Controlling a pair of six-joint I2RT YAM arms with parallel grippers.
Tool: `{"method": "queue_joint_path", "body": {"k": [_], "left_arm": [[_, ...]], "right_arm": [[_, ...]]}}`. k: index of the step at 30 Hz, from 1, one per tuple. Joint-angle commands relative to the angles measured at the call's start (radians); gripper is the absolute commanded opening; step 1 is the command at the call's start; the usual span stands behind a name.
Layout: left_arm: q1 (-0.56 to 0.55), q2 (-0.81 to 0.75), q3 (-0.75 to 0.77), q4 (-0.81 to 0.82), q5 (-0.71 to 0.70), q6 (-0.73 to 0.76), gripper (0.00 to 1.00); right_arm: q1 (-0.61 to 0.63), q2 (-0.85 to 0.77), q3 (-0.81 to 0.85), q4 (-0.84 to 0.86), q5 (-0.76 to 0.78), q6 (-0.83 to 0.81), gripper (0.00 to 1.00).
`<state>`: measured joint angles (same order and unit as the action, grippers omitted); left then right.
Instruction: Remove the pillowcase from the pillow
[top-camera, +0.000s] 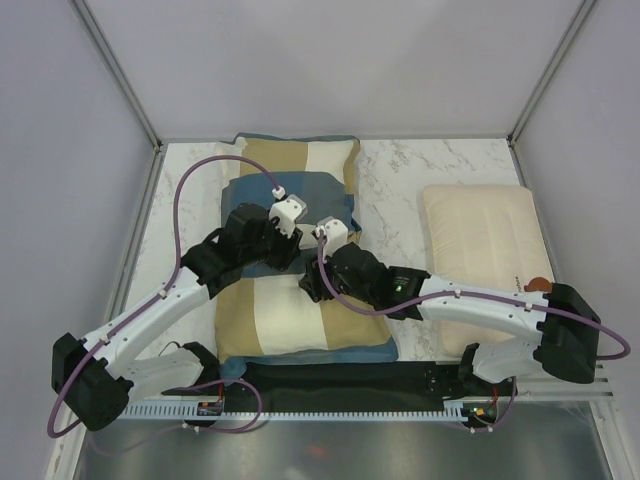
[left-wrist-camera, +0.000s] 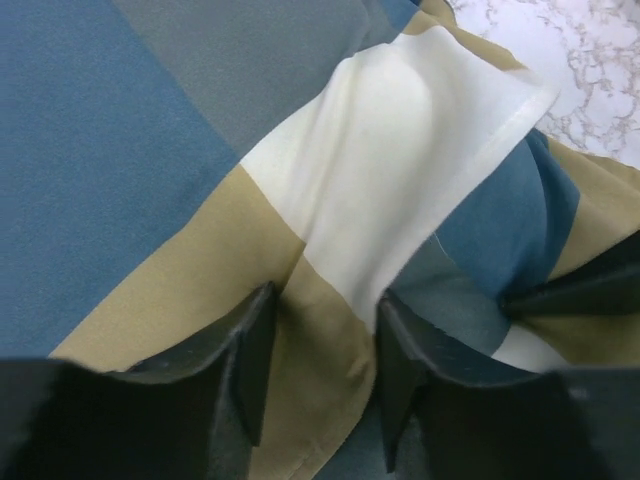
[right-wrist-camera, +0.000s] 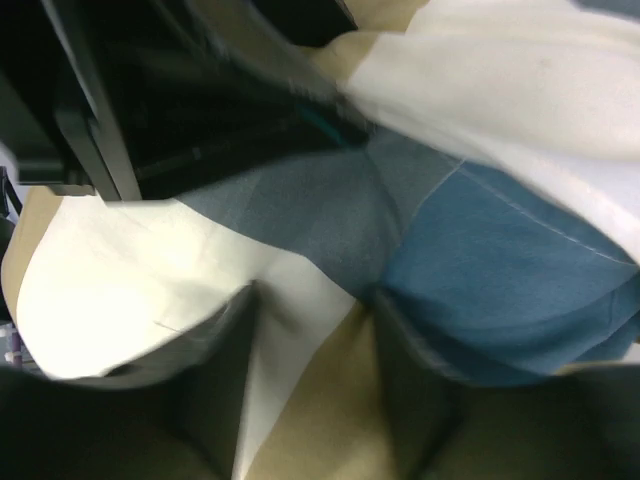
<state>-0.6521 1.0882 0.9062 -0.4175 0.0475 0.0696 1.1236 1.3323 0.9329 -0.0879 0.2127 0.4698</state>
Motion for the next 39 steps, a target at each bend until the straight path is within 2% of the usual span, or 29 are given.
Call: {"method": "queue_joint_path", "body": {"k": [1, 3, 4, 10, 12, 20, 29, 35, 39], "left_arm": [[0.002, 0.006, 0.022, -0.006, -0.077, -0.008, 0.46], [0.002, 0.003, 0.022, -0.006, -0.090, -0.010, 0.36], [0.002, 0.003, 0.022, -0.004, -0.098, -0.011, 0.26], [0.005, 0.012, 0.026, -0.004, -0.208, -0.027, 0.04], [0.012, 0.018, 0.034, -0.006, -0.242, -0.037, 0.02], [0.042, 0.159, 0.189, -0.029, -0.287, -0.059, 0.02], [0.071, 0.324, 0.425, -0.058, -0.393, -0.070, 0.02], [0.160, 0.458, 0.525, -0.061, -0.385, -0.132, 0.02], [0.250, 0.519, 0.553, -0.061, -0.328, -0.180, 0.02]], "right_arm": [[0.013, 0.047, 0.023, -0.006, 0.039, 0.044, 0.50], [0.015, 0.074, 0.023, -0.026, 0.040, 0.049, 0.23], [0.016, 0.082, 0.021, -0.033, 0.048, 0.052, 0.00], [0.015, 0.039, -0.002, -0.102, 0.135, 0.066, 0.00], [0.016, -0.013, -0.012, -0.133, 0.158, 0.069, 0.00], [0.016, -0.200, -0.011, -0.272, 0.156, 0.062, 0.00], [0.036, -0.275, -0.061, -0.429, 0.143, 0.105, 0.00], [0.068, -0.364, -0.045, -0.570, 0.128, 0.168, 0.00], [0.099, -0.400, -0.022, -0.641, 0.079, 0.207, 0.00]]}}
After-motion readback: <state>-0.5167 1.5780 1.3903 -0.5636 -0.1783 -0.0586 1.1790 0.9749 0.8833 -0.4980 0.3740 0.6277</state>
